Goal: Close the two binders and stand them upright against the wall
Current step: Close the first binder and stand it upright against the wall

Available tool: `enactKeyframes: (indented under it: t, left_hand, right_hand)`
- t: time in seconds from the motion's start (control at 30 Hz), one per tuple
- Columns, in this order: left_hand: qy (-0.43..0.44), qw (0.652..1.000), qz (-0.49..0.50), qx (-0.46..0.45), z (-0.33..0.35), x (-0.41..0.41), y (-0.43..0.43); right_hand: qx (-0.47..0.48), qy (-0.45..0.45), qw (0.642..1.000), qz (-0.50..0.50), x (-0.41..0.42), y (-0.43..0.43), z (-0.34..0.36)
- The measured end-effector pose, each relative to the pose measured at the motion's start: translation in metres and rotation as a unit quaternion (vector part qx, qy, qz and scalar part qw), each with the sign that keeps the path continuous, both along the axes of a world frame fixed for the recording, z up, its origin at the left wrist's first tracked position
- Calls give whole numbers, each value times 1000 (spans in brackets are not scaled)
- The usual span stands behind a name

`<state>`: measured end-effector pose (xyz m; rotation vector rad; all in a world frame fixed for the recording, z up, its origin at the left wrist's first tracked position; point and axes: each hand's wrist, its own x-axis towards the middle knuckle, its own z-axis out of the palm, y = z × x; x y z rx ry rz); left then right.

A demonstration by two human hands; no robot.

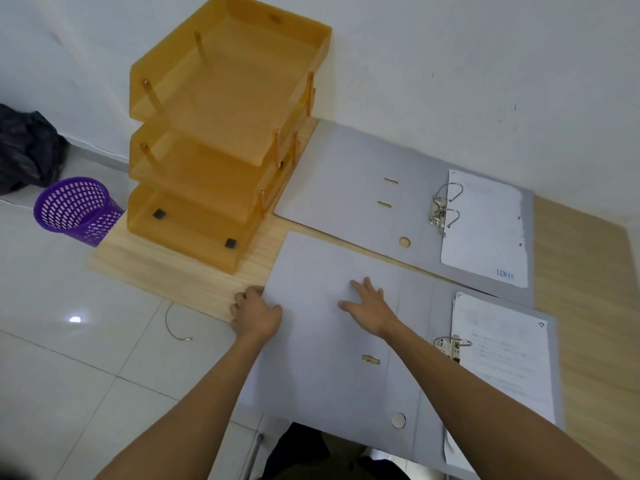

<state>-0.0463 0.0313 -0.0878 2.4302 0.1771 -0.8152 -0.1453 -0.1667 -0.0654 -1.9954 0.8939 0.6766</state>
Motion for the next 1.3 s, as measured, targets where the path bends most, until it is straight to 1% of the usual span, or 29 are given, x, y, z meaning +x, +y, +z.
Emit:
enactKeyframes:
  t: [0.07, 0.13, 0.23, 0.37, 0.47, 0.53, 0.57, 0.63, 0.67, 0.7, 0.77, 0.83, 0.87, 0.97, 1.03, 1.13, 1.2, 1.27, 1.3]
  left_hand:
    - [49, 996, 55, -57, 4, 13, -2]
    - [108, 979, 66, -158, 17, 23, -1]
    - [190, 949, -11, -251, 54, 29, -1]
    - [300, 874, -72, -375, 115, 16, -18]
    - [320, 831, -81, -449, 147, -16, -50]
    - [315, 820, -81, -472, 159, -44, -73]
    - [306, 823, -78, -472, 161, -59, -86]
    - [251, 843, -84, -467, 160, -89, -110]
    - [219, 856, -85, -460, 156, -103, -121]
    - [203, 861, -91, -457, 149, -115, -131]
    - [185, 867, -129, -444, 144, -143, -154]
    - [172, 870, -190, -420, 137, -172, -175]
    - [163, 880, -213, -393, 130, -181, -178]
    - [100, 917, -274, -272, 91, -205, -189]
    - [64, 936, -258, -230, 70, -215, -193]
    - [24, 954, -156, -256, 56, -224, -183]
    - [48, 964, -96, -242, 47, -230, -174]
    - [78, 972, -94, -198, 42, -239, -170]
    - [84, 973, -98, -193, 40, -245, -169]
  right_hand:
    - [40, -11, 999, -8, 0, 5, 6]
    - [68, -31, 997, -4, -2, 11, 17]
    - [99, -83, 991, -17, -4, 15, 37]
    - [114, -163, 979, -42, -4, 12, 76]
    - [117, -244, 960, -69, -11, 0, 107]
    - [132, -292, 943, -88, -21, -9, 123]
    - [142, -311, 934, -101, -29, -15, 130]
    - [158, -339, 919, -126, -51, -31, 142]
    - [163, -345, 915, -133, -62, -38, 147]
    - [163, -347, 913, -141, -74, -47, 151]
    - [160, -338, 912, -165, -100, -68, 158]
    - [148, -326, 910, -208, -127, -91, 162]
    - [135, -320, 911, -224, -135, -100, 163]
    - [71, -317, 907, -269, -173, -137, 166]
    - [26, -319, 904, -283, -198, -158, 166]
    - [-51, -309, 911, -269, -228, -177, 155]
    - [-80, -286, 918, -262, -251, -189, 134]
    - [-109, -239, 928, -265, -276, -202, 110]
    - [-120, -206, 932, -273, -286, -206, 100]
